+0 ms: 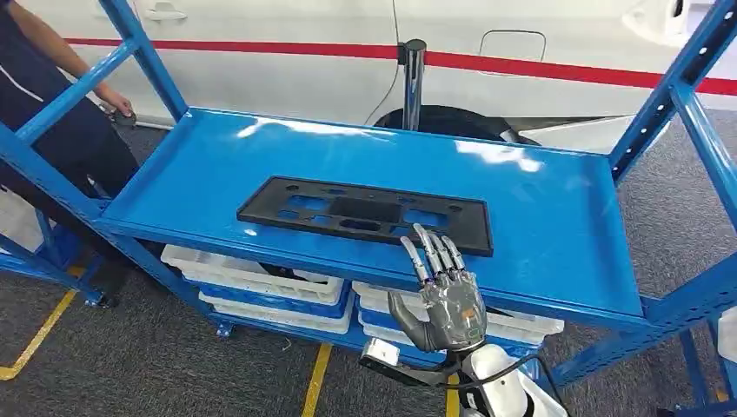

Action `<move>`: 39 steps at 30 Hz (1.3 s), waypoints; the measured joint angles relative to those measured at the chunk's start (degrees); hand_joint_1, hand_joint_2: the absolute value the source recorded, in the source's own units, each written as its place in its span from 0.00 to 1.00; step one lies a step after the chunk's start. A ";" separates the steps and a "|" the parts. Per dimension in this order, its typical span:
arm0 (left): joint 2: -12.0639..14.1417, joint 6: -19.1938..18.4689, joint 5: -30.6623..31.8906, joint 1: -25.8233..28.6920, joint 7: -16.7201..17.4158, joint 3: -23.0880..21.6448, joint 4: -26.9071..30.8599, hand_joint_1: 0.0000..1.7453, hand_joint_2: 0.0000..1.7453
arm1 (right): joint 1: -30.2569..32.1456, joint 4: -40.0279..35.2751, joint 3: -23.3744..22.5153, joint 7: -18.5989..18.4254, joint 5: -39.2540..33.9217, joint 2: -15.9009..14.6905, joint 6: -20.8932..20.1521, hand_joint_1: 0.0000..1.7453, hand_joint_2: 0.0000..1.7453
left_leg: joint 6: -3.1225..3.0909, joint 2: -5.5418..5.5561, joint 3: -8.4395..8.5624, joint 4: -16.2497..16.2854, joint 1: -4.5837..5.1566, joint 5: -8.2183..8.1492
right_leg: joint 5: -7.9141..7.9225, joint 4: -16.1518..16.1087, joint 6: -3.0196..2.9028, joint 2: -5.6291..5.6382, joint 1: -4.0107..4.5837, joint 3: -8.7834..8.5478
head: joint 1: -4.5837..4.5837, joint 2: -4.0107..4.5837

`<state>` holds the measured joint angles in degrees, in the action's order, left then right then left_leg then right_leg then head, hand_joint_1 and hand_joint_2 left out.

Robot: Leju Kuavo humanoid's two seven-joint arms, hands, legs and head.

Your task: Take the parts from the cabinet and place them on the table.

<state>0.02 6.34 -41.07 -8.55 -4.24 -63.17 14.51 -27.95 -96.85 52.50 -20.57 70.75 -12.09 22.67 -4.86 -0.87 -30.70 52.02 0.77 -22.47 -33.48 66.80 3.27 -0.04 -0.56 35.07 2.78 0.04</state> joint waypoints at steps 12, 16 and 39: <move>-0.13 -0.52 -0.28 0.04 -1.51 -0.02 -0.13 0.00 0.00 | 0.97 -0.09 -0.20 -0.66 0.59 -0.33 -0.52 0.00 0.00 | 5.32 2.36 1.33 3.53 -2.69 -5.45 | 4.19 -7.79 0.08 0.66 -2.78 -3.19 | -0.02 0.00; -0.20 -0.55 -0.24 -0.24 -1.77 0.00 -0.13 0.00 0.00 | 1.01 -0.24 -0.39 -1.01 0.61 -0.31 -0.52 0.00 0.00 | 5.04 1.05 -9.41 20.36 -2.31 -8.80 | 2.49 -8.46 -0.82 0.20 -2.20 -5.93 | 0.04 0.00; -0.57 -1.05 -0.11 0.87 -1.46 0.00 -0.39 0.00 0.00 | 2.82 -1.10 -0.79 -2.01 7.65 -0.22 1.49 0.00 1.00 | 1.98 2.04 3.98 -0.11 -0.70 -3.51 | 7.57 -11.79 2.20 -0.72 -1.41 -1.95 | -0.11 0.02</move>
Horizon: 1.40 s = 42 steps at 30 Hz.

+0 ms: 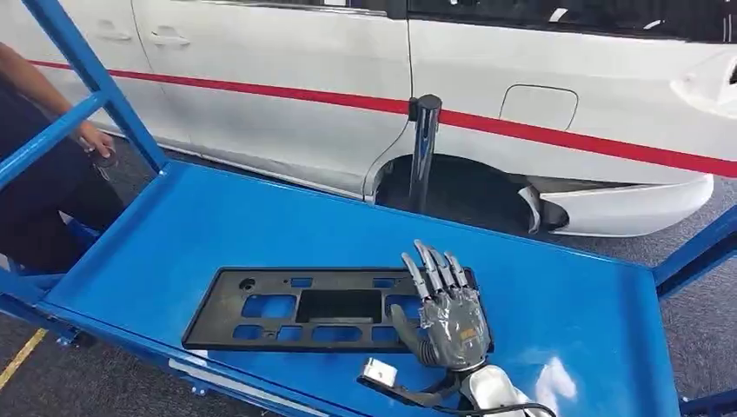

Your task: Take the parts from the cabinet and place them on the table.

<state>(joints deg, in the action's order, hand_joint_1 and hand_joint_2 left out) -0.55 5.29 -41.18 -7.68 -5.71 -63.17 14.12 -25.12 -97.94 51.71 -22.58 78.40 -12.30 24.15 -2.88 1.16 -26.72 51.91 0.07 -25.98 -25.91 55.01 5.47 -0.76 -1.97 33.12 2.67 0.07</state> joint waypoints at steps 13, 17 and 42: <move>-0.35 0.81 1.94 -1.18 -1.29 -0.04 0.00 0.00 0.00 | 0.09 -1.48 -0.63 -0.28 0.74 -0.22 -0.55 0.00 1.00 | 7.21 -1.26 -2.29 3.13 -5.24 0.49 | 1.23 -0.61 -0.13 1.45 -3.96 -2.42 | 0.55 0.00; -0.77 0.37 1.97 -1.18 -1.44 -0.04 0.00 0.00 0.00 | 0.02 -1.44 -0.83 -0.20 0.76 -0.31 -0.57 0.00 1.00 | 4.87 -1.96 -3.95 3.71 -4.05 0.27 | 0.90 -1.73 2.80 0.59 -4.05 -3.40 | 0.66 0.00; -0.61 -0.09 2.01 -1.38 -1.03 -0.07 0.00 0.00 0.00 | -0.56 -1.27 -1.29 -0.39 -1.27 -0.79 -0.57 0.00 1.00 | 5.03 -0.97 -6.09 13.26 -2.34 -5.75 | 4.41 -1.07 -4.69 1.38 0.04 0.74 | 0.15 0.00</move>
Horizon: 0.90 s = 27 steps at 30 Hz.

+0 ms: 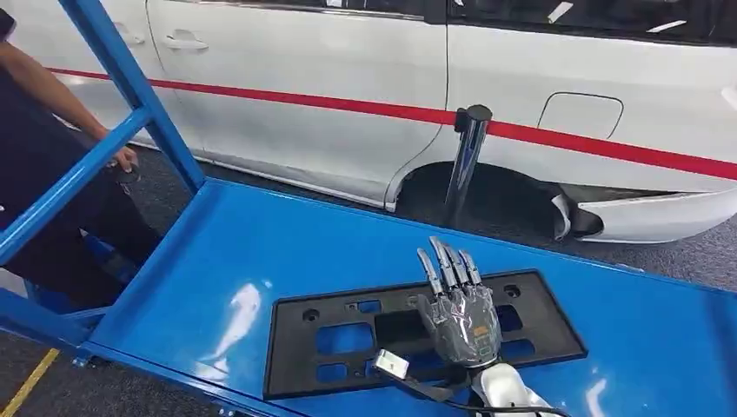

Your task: Take the parts from the cabinet and place them on the table.

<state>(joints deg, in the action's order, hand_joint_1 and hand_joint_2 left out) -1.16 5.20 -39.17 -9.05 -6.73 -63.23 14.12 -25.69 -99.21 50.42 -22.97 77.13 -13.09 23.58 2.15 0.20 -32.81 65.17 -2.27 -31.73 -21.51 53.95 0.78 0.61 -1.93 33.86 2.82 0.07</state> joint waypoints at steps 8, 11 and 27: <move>0.02 -0.13 0.02 0.44 0.02 -0.02 0.00 0.00 0.00 | -0.15 0.07 -0.63 -0.11 -0.35 -0.29 0.02 0.00 1.00 | -3.33 -0.28 5.14 -11.80 0.07 6.23 | -0.38 0.61 4.02 -0.61 -1.37 -0.05 | -0.24 0.00; 0.02 -0.13 0.02 0.48 0.00 -0.02 0.00 0.00 0.00 | -0.09 0.09 -0.72 -0.13 -0.44 -0.37 0.00 0.00 1.00 | -4.21 -0.31 4.57 -11.76 0.59 6.57 | -7.93 13.63 3.60 -0.60 -0.94 5.69 | -0.31 0.00; 0.07 -0.22 -0.09 0.48 -0.13 -0.04 0.00 0.00 0.00 | -0.08 -0.18 -0.85 -0.22 -1.01 0.20 -0.46 0.00 1.00 | -2.40 0.05 4.95 -11.73 0.35 5.68 | -2.25 1.44 1.00 0.20 1.60 -1.04 | -0.22 0.00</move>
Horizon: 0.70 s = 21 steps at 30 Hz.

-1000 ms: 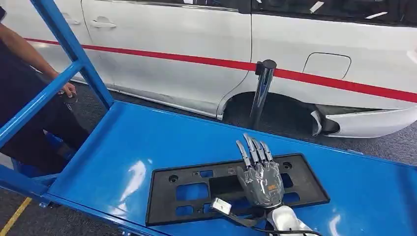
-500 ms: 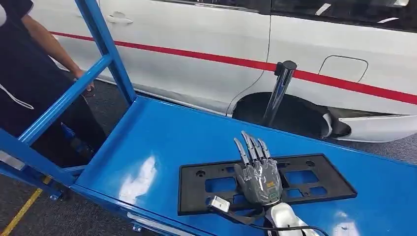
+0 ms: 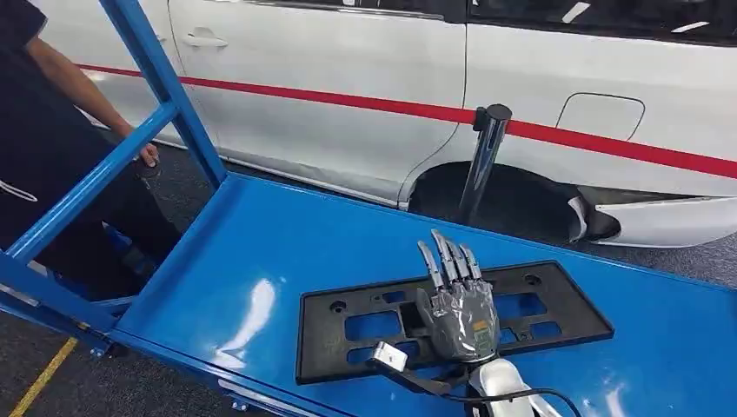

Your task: Take the parts from the cabinet and place them on the table.

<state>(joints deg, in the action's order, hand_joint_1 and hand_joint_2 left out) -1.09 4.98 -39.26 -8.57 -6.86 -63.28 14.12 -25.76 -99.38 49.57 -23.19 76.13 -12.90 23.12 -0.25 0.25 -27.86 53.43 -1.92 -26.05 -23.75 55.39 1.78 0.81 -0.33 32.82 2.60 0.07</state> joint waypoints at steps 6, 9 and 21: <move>0.04 0.11 0.26 0.04 -0.81 0.00 0.00 0.00 0.00 | 0.00 0.04 -0.24 -0.13 -0.15 -0.17 -0.15 0.00 1.00 | 0.22 0.05 -0.10 0.01 0.36 0.18 | 0.17 0.01 -0.01 -0.11 -0.15 0.05 | 0.00 0.00; 0.11 0.33 0.24 -0.02 -0.55 0.00 0.00 0.00 0.00 | 0.00 0.04 -0.24 -0.11 -0.17 -0.20 -0.15 0.00 1.00 | -0.02 0.01 -0.19 0.44 0.59 0.06 | 0.70 -0.70 0.39 -0.13 -1.13 -0.09 | 0.00 0.00; 0.17 0.24 0.04 -0.07 0.18 0.00 -0.08 0.00 0.00 | 0.03 0.37 -0.39 -0.17 -0.59 -0.26 -0.18 0.00 1.00 | 1.59 -0.06 -0.07 -2.53 -2.22 3.29 | -1.98 -1.07 6.92 -0.81 -4.13 -3.10 | -0.11 0.00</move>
<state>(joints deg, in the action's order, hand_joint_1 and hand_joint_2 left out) -0.93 5.22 -39.21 -8.64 -6.69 -63.28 14.03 -25.73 -99.01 49.18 -23.37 75.54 -13.16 22.95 1.33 0.19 -27.93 50.90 -4.13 -22.76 -25.73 54.32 8.70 0.00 -4.47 29.72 2.49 0.07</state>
